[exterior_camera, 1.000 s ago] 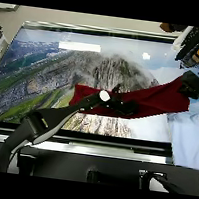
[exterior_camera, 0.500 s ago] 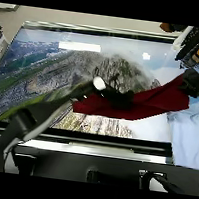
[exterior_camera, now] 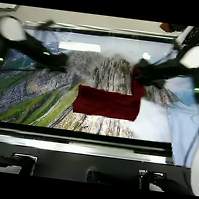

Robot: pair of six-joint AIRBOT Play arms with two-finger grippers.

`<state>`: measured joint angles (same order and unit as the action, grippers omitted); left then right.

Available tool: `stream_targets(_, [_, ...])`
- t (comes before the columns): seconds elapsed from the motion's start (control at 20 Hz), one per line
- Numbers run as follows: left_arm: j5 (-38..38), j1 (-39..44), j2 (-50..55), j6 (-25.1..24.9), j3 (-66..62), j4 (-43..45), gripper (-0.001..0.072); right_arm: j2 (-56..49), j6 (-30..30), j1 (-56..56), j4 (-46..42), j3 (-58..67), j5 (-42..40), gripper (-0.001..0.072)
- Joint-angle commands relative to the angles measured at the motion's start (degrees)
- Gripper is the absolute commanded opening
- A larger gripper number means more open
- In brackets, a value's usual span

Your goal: Fold the clothes and pants, and hang the long-sleeved shirts on hangers.

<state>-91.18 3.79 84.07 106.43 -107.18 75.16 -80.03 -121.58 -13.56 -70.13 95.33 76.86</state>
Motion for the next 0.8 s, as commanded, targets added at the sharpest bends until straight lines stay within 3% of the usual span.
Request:
stream_targets(0.0, [-7.19,-9.46,-6.10,-1.68,0.02,3.85,0.0015,-6.75,-8.46,-11.10,-1.18,0.00,-9.64,0.0030])
stream_targets(0.35, [-7.87,-14.40,-7.02,-2.73,0.02,3.78,0.0015,-17.20,-15.82,-20.02,-0.74,0.02,-18.27,0.0030])
stream_targets(0.65, [-8.09,-14.40,-6.99,-2.75,0.02,3.78,0.0015,-21.38,-16.26,-21.42,1.38,0.02,-20.70,0.0032])
stream_targets(0.75, [-8.11,-14.38,-6.99,-2.75,0.02,3.78,0.0015,-22.18,-16.00,-21.42,4.79,0.00,-21.24,0.0096])
